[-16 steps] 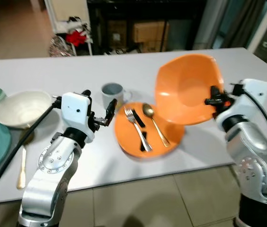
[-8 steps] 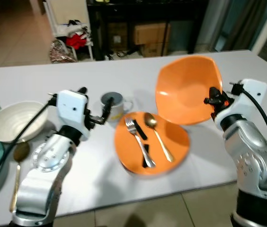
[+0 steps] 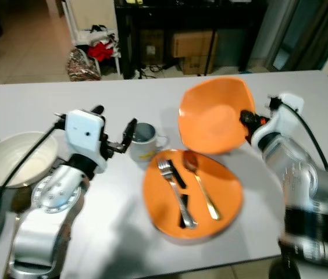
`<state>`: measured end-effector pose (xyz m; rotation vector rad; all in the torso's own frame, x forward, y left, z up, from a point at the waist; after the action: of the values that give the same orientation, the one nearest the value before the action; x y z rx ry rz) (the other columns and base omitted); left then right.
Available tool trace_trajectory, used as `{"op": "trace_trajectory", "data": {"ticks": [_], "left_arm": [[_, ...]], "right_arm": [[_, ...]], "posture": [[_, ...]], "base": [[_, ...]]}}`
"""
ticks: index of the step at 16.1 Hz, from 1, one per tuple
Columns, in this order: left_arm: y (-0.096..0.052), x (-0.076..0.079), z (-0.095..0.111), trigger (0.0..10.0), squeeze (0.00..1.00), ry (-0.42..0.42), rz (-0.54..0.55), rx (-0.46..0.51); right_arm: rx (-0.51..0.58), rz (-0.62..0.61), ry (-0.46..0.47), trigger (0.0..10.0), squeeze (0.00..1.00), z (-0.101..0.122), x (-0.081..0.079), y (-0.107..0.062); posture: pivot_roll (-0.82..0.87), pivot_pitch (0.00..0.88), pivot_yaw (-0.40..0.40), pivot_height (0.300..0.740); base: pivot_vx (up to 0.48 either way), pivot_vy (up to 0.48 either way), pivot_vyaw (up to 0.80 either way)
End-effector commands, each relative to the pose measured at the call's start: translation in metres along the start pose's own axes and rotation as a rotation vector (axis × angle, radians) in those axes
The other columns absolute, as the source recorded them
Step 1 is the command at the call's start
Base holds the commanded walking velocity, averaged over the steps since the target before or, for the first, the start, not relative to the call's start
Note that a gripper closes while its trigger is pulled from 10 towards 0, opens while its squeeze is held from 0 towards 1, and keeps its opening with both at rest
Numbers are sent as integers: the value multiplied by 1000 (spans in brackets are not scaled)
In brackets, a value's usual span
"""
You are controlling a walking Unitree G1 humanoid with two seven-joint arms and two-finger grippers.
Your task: Setting the table
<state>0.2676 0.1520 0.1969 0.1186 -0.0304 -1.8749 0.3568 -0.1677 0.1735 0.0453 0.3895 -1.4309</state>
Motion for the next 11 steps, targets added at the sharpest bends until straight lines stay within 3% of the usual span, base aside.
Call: {"op": "trace_trajectory", "data": {"ticks": [1, 4, 6, 11], "left_arm": [[-2, 0, -1, 10000, 0, -19, -14, -15], [-5, 7, 1, 10000, 0, -32, -130, -34], [-14, 21, 3, 10000, 0, -74, -302, -78], [-25, 33, -3, 10000, 0, -70, -426, -165]], "right_arm": [[5, 86, 29, 10000, 0, 3, -12, 7], [-55, 85, 81, 10000, 0, -7, -7, 26], [-55, 30, 177, 10000, 0, -5, 1, 46], [-56, -23, 259, 10000, 0, -2, 14, 60]], "posture": [[54, 0, -18, 740], [61, 0, -9, 740], [66, 0, 4, 740], [70, 0, 13, 740]], "base": [[0, 0, 0], [0, 0, 0], [0, 0, 0], [0, 0, 0]]}}
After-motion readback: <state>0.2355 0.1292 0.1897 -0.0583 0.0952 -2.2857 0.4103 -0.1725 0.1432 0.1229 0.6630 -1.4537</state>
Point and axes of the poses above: a point about 5 cm out from each wrist's last joint towards the gripper, its own y axis pointing out of the wrist towards the gripper, its own z axis along the axis of the wrist's last joint, x = y × z, the point moved 2 cm from there along y, pointing out of the wrist towards the gripper, and after that the axes turned 6 degrees about -y, right-handed, at the moved point
